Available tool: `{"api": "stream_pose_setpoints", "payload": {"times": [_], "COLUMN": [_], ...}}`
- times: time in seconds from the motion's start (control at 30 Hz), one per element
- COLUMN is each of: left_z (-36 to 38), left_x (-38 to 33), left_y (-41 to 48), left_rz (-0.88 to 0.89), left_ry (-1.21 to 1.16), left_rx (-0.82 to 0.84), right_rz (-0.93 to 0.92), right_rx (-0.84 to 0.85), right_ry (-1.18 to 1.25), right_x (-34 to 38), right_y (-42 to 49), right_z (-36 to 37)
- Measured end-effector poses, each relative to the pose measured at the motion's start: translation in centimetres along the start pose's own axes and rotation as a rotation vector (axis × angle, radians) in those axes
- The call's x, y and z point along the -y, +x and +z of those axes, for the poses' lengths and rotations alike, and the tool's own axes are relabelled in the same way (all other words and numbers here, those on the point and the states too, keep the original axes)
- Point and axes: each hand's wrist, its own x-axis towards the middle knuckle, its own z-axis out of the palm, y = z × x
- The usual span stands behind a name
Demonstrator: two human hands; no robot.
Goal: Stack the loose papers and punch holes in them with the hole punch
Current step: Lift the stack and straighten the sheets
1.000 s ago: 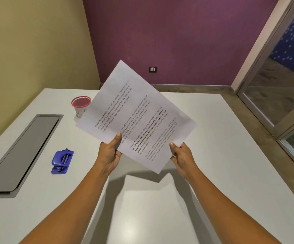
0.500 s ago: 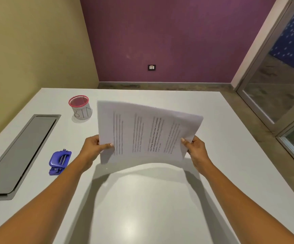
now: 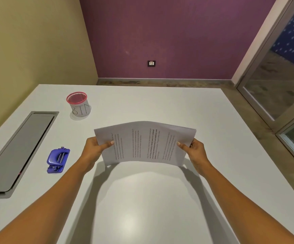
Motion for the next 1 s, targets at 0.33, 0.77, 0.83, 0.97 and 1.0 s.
{"api": "stream_pose_setpoints", "payload": {"times": [0.33, 0.77, 0.83, 0.97, 1.0], "left_z": [0.3, 0.3, 0.3, 0.3, 0.3], "left_x": [-1.2, -1.2, -1.0, -0.5, -0.5], "left_y": [0.1, 0.0, 0.0, -0.1, -0.1], "left_rz": [0.051, 0.063, 0.046, 0.025, 0.027], "left_ry": [0.004, -0.015, -0.009, -0.016, -0.019], "left_rx": [0.002, 0.004, 0.022, 0.01, 0.01], "right_rz": [-0.027, -0.039, -0.041, -0.036, -0.034], "right_rx": [-0.041, -0.083, -0.072, -0.068, -0.07], "right_ry": [0.036, 0.01, 0.003, 0.0, -0.002], "right_x": [0.7, 1.1, 1.0, 0.6, 0.6], "right_y": [0.3, 0.3, 0.2, 0.2, 0.2], "right_z": [0.0, 0.0, -0.1, -0.3, -0.3]}}
